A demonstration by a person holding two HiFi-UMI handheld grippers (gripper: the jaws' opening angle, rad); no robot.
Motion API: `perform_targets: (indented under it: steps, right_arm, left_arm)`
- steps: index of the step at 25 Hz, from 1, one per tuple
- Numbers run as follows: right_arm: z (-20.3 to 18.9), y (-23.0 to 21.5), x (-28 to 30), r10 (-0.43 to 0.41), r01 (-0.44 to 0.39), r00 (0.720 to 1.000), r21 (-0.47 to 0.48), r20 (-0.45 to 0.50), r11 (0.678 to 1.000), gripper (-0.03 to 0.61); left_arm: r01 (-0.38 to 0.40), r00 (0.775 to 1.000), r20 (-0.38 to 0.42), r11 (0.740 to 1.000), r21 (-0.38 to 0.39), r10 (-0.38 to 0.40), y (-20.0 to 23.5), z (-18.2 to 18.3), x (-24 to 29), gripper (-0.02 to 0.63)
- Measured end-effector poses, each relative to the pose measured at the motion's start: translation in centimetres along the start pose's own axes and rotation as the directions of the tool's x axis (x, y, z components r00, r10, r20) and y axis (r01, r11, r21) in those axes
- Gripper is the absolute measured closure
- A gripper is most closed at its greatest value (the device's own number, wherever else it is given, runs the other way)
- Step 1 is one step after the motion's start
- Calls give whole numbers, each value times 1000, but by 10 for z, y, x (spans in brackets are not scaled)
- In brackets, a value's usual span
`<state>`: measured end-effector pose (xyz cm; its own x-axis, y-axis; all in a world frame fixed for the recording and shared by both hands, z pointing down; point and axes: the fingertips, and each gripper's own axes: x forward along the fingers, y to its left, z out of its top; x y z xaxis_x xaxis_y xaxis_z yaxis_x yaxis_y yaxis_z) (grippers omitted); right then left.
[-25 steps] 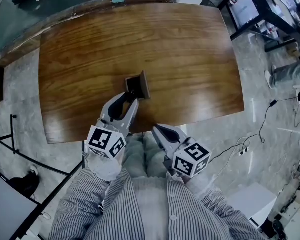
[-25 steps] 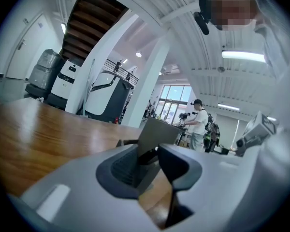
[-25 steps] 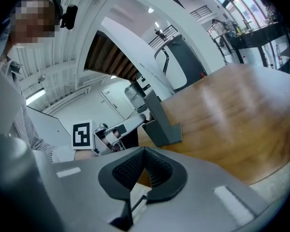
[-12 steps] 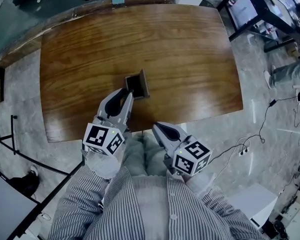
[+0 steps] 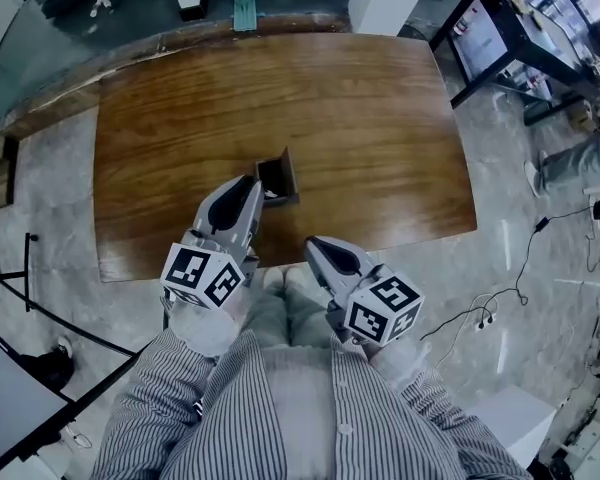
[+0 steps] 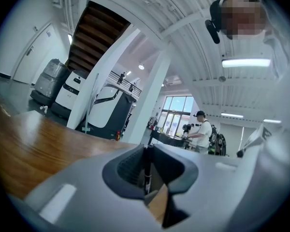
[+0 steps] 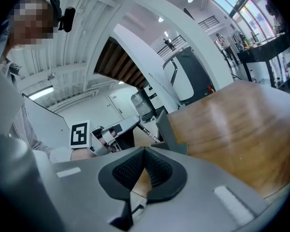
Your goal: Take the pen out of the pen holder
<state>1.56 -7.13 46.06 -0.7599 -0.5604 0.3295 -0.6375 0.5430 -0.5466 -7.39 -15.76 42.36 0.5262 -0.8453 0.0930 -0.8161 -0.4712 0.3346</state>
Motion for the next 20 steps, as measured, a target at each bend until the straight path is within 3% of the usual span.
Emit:
perform_targets:
  steps: [12,20]
  right_arm:
    - [45,18,-8,37,-29,994,-86,100,996,578]
    - [52,31,-16,59,-45,985,-92,161,995,578]
  left_arm:
    - [3,990,138,998,-63,6,-18,56,-32,555]
    - [17,994,113,995,-93,-6,-39,37,-65,557]
